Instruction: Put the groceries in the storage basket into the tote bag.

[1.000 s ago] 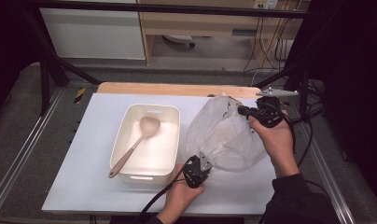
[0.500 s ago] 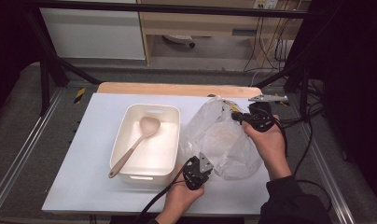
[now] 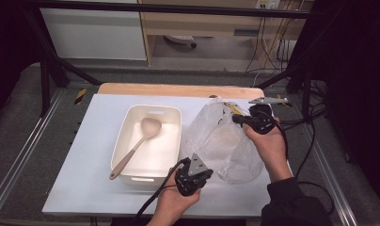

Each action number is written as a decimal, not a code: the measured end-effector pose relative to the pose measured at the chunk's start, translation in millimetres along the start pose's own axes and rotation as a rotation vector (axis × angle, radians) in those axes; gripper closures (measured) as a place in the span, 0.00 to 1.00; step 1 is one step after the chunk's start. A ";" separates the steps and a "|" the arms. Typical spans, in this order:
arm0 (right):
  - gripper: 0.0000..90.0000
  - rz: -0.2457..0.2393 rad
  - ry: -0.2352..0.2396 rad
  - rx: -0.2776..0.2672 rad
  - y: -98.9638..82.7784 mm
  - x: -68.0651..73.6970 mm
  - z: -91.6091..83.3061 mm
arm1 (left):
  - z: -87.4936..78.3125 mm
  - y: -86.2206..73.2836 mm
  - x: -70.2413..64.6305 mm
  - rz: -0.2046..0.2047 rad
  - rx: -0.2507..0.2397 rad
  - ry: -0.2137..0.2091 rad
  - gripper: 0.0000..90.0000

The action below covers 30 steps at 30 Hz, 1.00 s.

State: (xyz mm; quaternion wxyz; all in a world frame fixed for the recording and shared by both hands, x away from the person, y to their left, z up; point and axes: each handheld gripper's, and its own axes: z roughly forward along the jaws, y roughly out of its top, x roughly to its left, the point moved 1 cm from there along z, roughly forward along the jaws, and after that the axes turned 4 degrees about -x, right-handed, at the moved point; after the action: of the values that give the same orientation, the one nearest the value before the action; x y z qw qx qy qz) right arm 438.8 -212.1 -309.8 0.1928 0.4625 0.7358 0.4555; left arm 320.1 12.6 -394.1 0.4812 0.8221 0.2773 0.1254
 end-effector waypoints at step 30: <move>1.00 -0.014 0.035 0.031 -7.4 7.5 8.8 | -70.5 45.7 68.1 -0.068 -0.108 0.210 0.21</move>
State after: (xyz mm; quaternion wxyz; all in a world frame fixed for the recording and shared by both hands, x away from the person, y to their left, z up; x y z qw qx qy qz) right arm 437.5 -202.6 -319.6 0.1761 0.4522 0.7492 0.4507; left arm 357.6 85.2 -323.2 0.4969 0.7676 0.3466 0.2093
